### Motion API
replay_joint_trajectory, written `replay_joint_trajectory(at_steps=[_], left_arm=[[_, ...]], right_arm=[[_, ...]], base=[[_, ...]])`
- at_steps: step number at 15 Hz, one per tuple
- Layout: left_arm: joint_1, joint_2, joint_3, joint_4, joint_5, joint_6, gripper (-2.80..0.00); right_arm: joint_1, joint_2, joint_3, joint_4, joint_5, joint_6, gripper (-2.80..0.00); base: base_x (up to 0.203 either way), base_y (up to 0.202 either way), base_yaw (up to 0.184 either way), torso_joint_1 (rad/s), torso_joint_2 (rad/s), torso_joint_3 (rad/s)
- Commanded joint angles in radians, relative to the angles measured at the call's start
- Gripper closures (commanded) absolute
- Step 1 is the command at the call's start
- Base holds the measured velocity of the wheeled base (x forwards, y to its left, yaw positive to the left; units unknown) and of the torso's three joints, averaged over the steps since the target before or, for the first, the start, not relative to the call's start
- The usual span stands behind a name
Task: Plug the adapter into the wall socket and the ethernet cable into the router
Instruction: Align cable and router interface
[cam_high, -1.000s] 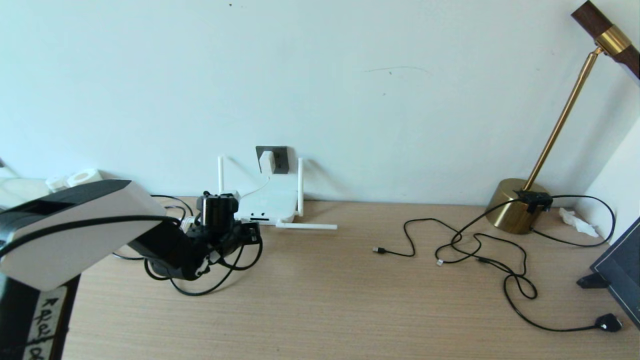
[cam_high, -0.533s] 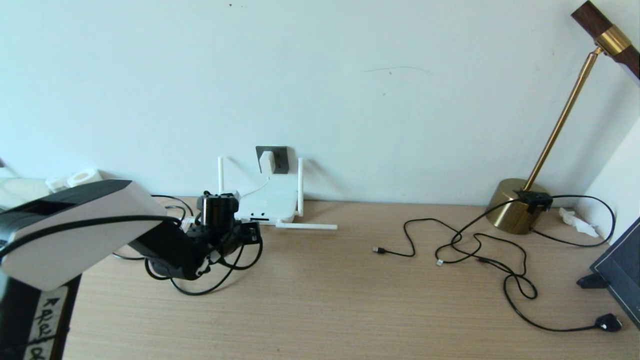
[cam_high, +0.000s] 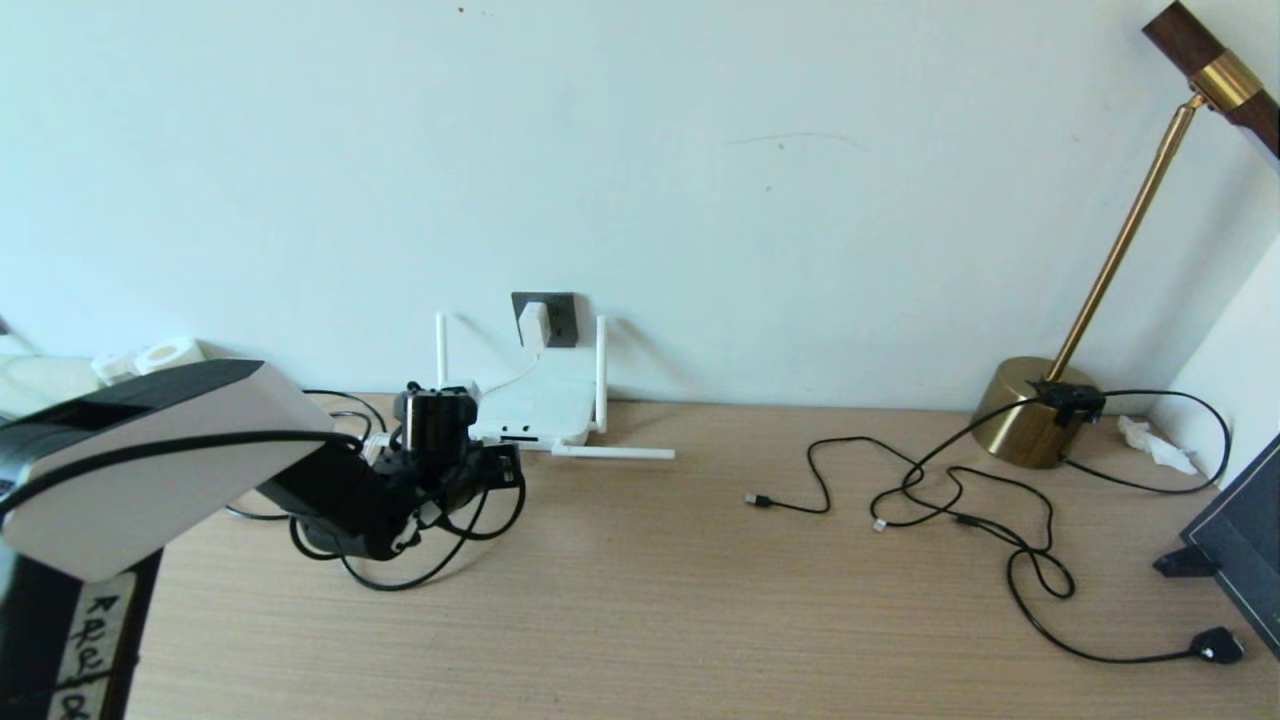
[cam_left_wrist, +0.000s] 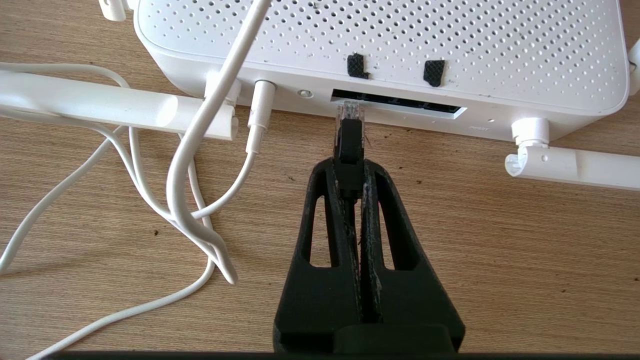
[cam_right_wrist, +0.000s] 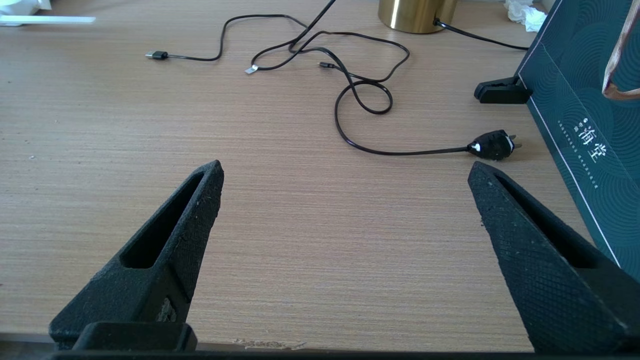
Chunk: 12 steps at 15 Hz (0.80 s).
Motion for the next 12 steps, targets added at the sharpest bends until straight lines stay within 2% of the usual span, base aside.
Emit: replay_joint_trajectory(at_steps=[1,12], left_arm=[[0.0,-0.003,0.001,-0.005,0.001,-0.001,0.0],[-0.002,-0.003,0.001,-0.005,0.001,-0.001,0.0]], right_arm=[[0.0,0.0,0.0,0.001,0.0,0.0,-2.8],[0.0,0.0,0.0,0.001,0.0,0.0,-2.8]], base=[[0.0,0.0,0.0,0.0,0.0,0.0],[0.0,0.0,0.0,0.0,0.0,0.0]])
